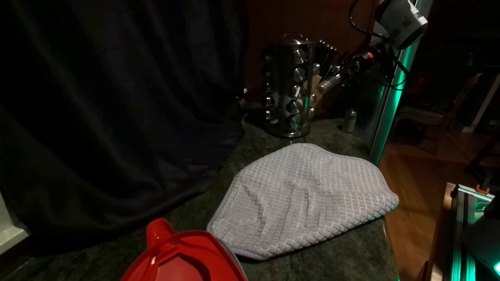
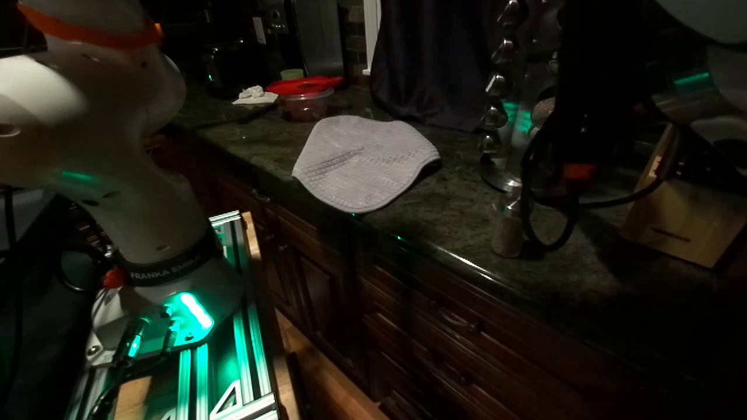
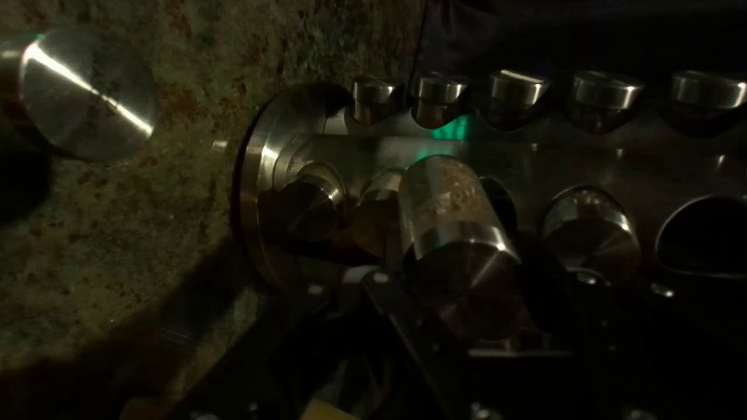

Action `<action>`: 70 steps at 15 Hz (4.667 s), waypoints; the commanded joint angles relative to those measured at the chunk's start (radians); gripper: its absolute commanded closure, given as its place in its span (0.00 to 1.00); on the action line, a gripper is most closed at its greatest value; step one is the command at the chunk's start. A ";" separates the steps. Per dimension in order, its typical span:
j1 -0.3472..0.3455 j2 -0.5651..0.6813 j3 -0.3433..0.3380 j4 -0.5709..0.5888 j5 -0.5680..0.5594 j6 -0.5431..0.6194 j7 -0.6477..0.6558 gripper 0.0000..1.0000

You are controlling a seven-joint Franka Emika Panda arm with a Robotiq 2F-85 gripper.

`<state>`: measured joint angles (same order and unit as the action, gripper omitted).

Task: Pu the left bottle on the rack

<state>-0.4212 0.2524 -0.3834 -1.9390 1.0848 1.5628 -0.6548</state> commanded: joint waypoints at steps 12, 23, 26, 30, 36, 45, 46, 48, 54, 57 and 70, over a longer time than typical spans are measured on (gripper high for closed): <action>-0.042 0.080 0.023 0.047 0.132 -0.112 0.136 0.76; -0.046 0.115 0.027 0.053 0.179 -0.122 0.210 0.76; -0.048 0.120 0.027 0.053 0.186 -0.128 0.227 0.76; -0.054 0.129 0.027 0.055 0.204 -0.154 0.239 0.76; -0.056 0.138 0.026 0.053 0.217 -0.171 0.251 0.76; -0.048 0.136 0.032 0.047 0.223 -0.153 0.256 0.76; -0.048 0.137 0.032 0.049 0.224 -0.154 0.256 0.76; -0.047 0.137 0.031 0.049 0.226 -0.149 0.255 0.76; -0.043 0.134 0.031 0.051 0.225 -0.138 0.258 0.76; -0.042 0.137 0.030 0.057 0.224 -0.132 0.262 0.76; -0.026 0.144 0.031 0.068 0.200 -0.100 0.261 0.76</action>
<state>-0.4536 0.3905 -0.3546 -1.8839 1.2859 1.4348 -0.4115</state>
